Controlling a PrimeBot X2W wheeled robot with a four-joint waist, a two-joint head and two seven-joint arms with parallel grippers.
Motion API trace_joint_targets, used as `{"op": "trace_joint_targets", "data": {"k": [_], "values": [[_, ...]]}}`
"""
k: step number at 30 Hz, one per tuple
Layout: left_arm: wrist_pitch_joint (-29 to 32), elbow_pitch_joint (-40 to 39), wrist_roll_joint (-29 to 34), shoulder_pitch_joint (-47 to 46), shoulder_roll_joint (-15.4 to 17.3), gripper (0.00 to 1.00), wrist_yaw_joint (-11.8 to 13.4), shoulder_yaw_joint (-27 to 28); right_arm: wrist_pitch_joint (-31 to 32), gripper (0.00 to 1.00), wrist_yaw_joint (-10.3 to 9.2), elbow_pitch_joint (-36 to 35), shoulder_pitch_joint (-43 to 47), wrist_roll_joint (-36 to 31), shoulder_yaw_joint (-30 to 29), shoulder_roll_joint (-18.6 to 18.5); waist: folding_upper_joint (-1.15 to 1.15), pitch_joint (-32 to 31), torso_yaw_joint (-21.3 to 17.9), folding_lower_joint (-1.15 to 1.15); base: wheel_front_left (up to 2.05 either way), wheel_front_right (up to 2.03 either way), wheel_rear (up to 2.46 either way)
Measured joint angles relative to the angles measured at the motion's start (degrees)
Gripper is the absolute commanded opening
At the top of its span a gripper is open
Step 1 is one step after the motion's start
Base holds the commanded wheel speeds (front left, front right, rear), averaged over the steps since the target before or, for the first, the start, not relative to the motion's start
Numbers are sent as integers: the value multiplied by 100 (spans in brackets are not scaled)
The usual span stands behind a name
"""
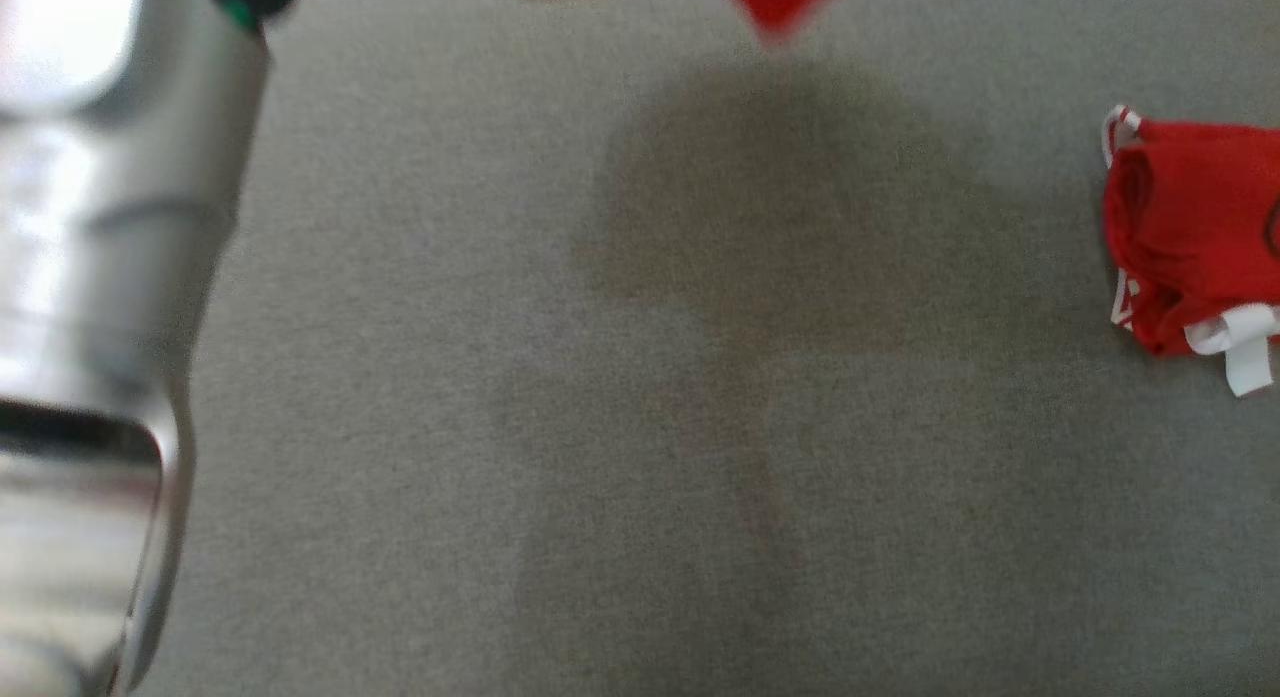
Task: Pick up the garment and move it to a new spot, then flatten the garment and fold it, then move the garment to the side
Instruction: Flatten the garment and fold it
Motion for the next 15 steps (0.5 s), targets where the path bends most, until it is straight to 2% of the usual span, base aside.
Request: {"op": "trace_joint_targets", "data": {"k": [3,7,11,15], "values": [[-485,444,2,-468,-129,0,-64,123,-628,0,0,616,-485,-319,-167,199,0,198,-62,0,0,0,0],[-733,896,-57,-492,-333,0,-258,32,-883,0,0,1258,-494,-479,-214,286,0,303,-68,0,0,0,0],[-778,1128,-138,-79,-439,0,-313,-456,-893,0,0,1786,-47,-452,282,136,0,259,18,-3,0,0,0],[-684,960,-533,881,-414,0,-314,-1416,-683,0,0,2227,665,20,958,-94,0,111,84,-3,0,0,0]]}}
